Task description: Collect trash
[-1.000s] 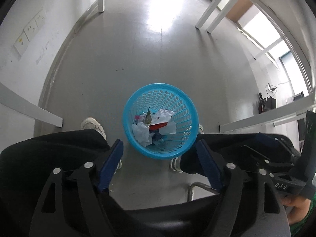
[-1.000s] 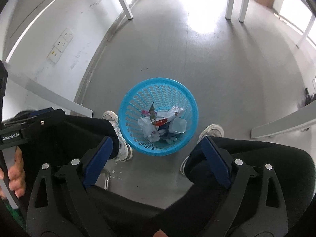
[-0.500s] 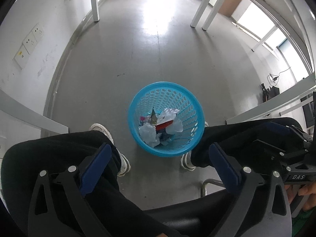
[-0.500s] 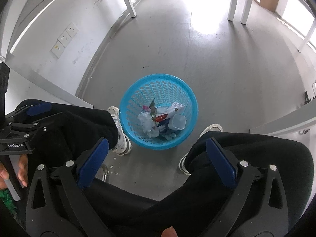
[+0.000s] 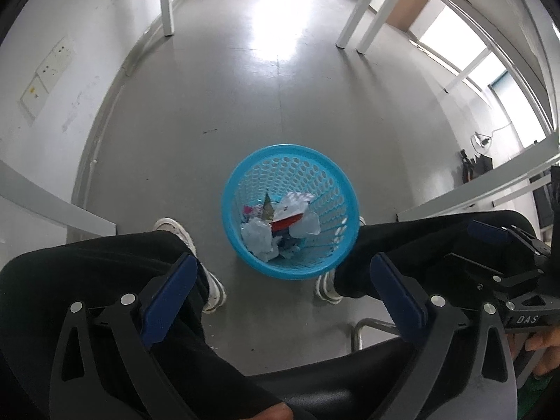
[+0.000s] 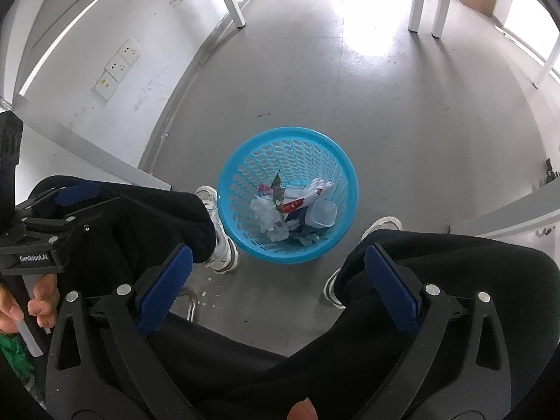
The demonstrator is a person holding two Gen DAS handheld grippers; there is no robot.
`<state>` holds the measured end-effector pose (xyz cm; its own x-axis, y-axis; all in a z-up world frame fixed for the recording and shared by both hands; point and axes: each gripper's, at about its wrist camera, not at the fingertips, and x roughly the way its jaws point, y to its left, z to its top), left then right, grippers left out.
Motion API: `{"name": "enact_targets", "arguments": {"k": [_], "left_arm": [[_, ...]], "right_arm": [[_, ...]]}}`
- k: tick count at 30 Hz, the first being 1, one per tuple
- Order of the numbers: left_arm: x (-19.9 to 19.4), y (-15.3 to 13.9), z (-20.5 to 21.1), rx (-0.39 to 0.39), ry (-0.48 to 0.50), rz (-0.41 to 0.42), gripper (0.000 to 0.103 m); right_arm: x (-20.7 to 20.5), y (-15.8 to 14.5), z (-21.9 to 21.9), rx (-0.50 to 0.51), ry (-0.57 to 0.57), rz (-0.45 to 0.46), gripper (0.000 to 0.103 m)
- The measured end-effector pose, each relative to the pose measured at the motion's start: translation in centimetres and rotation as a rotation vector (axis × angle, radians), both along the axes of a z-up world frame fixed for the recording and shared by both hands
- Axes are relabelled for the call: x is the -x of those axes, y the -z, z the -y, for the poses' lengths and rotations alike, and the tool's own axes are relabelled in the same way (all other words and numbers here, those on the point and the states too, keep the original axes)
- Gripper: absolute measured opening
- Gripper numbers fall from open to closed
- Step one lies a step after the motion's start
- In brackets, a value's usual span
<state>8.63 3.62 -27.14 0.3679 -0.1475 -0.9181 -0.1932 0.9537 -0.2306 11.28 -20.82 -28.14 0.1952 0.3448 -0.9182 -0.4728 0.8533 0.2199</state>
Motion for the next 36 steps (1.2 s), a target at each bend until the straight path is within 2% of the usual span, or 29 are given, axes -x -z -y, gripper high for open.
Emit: {"name": "enact_targets", "arguments": {"k": [12,36], "left_arm": [[-0.12,0.04,0.52,0.021,0.023,0.006,0.097],[-0.31,0.58,-0.13,0.046,-0.003,-0.01,0.097]], "right_arm": [[-0.09,0.4,-0.14,-0.013,0.0,-0.016,0.094],[-0.25,0.92,0.04,-0.043,0.016,-0.04,0.094]]}}
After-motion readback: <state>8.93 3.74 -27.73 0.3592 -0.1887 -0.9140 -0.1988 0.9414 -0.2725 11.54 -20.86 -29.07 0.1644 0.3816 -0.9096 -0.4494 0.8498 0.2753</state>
